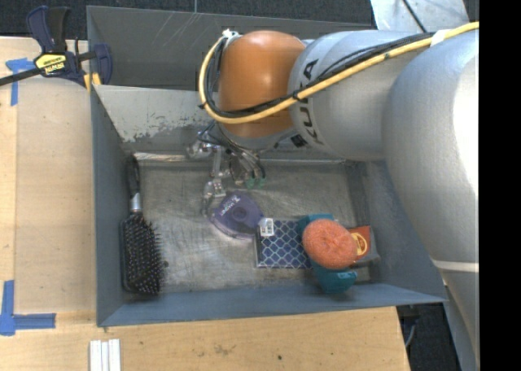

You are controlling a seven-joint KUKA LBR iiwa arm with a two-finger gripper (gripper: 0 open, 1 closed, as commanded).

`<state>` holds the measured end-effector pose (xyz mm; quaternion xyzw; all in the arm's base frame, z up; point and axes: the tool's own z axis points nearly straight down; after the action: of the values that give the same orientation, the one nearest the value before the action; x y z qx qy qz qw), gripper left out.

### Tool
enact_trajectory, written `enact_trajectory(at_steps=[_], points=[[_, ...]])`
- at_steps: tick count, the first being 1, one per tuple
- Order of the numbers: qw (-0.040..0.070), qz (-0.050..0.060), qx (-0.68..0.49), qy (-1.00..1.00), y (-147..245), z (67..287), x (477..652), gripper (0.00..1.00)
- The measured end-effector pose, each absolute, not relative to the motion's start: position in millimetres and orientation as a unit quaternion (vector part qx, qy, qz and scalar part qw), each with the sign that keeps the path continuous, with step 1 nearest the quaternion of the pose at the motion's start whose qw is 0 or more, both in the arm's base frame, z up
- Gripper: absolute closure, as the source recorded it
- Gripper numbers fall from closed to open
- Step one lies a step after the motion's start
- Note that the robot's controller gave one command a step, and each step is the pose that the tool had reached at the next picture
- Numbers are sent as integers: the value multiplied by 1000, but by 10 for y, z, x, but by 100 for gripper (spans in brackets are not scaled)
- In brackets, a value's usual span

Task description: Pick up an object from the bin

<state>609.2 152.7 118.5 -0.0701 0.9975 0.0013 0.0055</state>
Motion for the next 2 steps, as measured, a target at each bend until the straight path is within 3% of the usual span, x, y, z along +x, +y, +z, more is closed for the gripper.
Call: enact_trajectory(at_steps=[1,2], points=[[0,1,-77,997,1118,1202,6142,0],[1,0,-81,997,761,1212,5966,0]])
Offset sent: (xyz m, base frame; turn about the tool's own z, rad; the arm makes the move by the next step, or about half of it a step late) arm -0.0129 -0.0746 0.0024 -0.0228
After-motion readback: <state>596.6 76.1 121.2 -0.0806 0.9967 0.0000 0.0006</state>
